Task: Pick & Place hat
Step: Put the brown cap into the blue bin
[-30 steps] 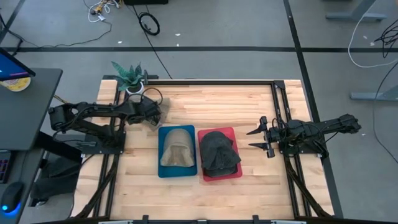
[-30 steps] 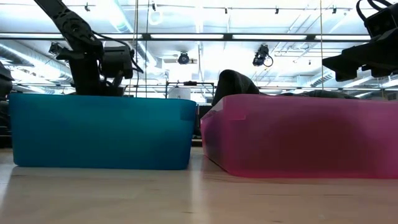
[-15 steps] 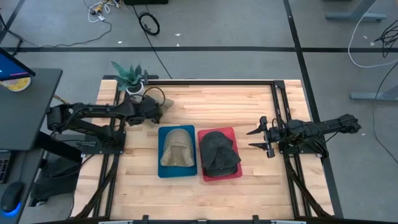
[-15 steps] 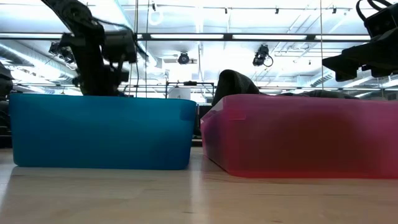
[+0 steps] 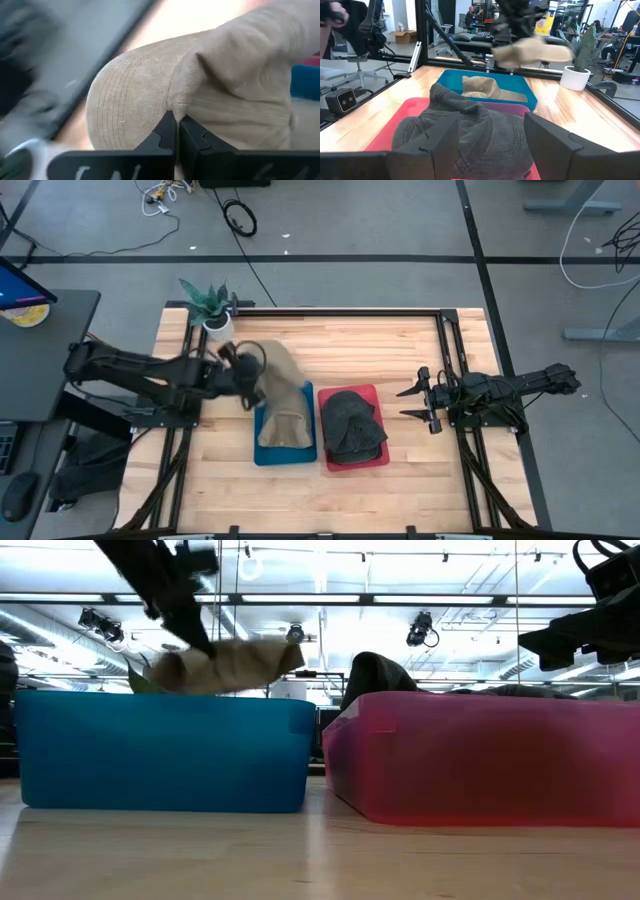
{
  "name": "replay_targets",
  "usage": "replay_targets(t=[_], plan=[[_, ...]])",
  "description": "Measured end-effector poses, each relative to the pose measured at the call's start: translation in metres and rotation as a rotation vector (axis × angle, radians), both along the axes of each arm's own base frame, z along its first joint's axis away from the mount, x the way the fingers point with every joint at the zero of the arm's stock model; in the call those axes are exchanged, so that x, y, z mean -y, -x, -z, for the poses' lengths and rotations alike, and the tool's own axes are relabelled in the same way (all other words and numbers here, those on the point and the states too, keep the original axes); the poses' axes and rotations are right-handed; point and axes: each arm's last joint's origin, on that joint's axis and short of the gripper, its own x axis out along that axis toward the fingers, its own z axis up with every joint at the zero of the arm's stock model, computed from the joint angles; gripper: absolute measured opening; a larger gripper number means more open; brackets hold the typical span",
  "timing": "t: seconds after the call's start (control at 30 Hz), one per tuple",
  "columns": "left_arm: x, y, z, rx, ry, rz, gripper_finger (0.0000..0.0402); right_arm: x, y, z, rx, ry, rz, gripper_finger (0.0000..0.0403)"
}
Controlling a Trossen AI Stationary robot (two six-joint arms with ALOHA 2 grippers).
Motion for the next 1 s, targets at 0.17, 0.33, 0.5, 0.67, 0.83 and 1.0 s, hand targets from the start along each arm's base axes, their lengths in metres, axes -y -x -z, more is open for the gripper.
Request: replay_targets(t=[0.17, 0.33, 0.5, 0.67, 0.83, 1.0], plan=[[0.039, -0.007, -0.01, 0.044, 0.099, 0.316, 0.0003, 0.0, 0.0, 0.0, 0.0, 0.0, 0.0, 0.0224], [0.066, -0.008, -0.007, -0.005, 0.08, 0.547, 0.0003, 0.0, 0.0, 0.0, 0.0, 0.0, 0.0, 0.0224], [0.074, -0.017, 0.001, -0.043, 0.027, 0.581, 0.0003, 0.0, 0.0, 0.0, 0.0, 0.0, 0.0, 0.0224], [0.07, -0.031, 0.013, -0.086, 0.043, 0.584, 0.0004, 0.0, 0.0, 0.0, 0.0, 0.0, 0.0, 0.0224], [0.055, -0.041, 0.027, -0.148, 0.111, 0.503, 0.0006, 0.0, 0.0, 0.0, 0.0, 0.0, 0.0, 0.0224], [0.042, -0.052, 0.046, -0.224, 0.227, 0.474, 0.0005, 0.0, 0.0, 0.0, 0.0, 0.0, 0.0, 0.0224]])
